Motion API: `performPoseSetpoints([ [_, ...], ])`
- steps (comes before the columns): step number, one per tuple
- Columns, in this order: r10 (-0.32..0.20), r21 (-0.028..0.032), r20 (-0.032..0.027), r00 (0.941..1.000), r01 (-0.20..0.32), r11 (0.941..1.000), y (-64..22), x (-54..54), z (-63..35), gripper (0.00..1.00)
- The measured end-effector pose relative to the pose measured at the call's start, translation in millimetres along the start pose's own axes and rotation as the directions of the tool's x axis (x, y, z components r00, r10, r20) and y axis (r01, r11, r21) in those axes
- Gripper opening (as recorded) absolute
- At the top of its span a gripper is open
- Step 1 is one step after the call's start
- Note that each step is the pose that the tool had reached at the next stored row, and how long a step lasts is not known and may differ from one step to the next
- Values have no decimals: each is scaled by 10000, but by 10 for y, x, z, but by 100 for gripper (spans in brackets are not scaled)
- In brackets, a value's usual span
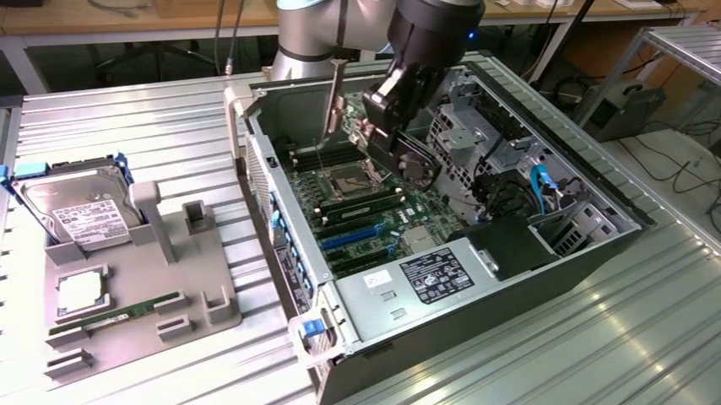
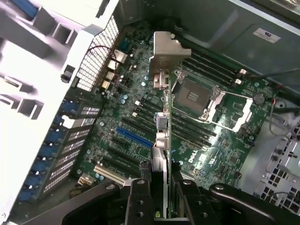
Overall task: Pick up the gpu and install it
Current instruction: 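Insert the gpu into the slot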
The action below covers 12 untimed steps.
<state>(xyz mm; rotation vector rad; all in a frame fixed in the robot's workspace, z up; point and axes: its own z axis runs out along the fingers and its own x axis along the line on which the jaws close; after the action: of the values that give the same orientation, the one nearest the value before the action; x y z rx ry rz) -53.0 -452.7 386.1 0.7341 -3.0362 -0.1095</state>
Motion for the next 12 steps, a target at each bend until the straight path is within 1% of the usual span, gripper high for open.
performPoseSetpoints([
  [2, -402, 1, -27, 9992, 402, 9992, -1, 0, 12, 26],
  [4, -775, 0, -51, 9970, 775, 9970, -2, 0, 24, 26],
  [5, -1084, -1, -72, 9941, 1084, 9941, -2, 0, 34, 26],
  [7, -1527, -4, -101, 9882, 1527, 9883, -3, 0, 49, 26],
  [9, -1870, -7, -124, 9823, 1870, 9824, -4, 0, 61, 26],
  [12, -2421, -14, -161, 9701, 2421, 9703, -6, 0, 80, 26],
])
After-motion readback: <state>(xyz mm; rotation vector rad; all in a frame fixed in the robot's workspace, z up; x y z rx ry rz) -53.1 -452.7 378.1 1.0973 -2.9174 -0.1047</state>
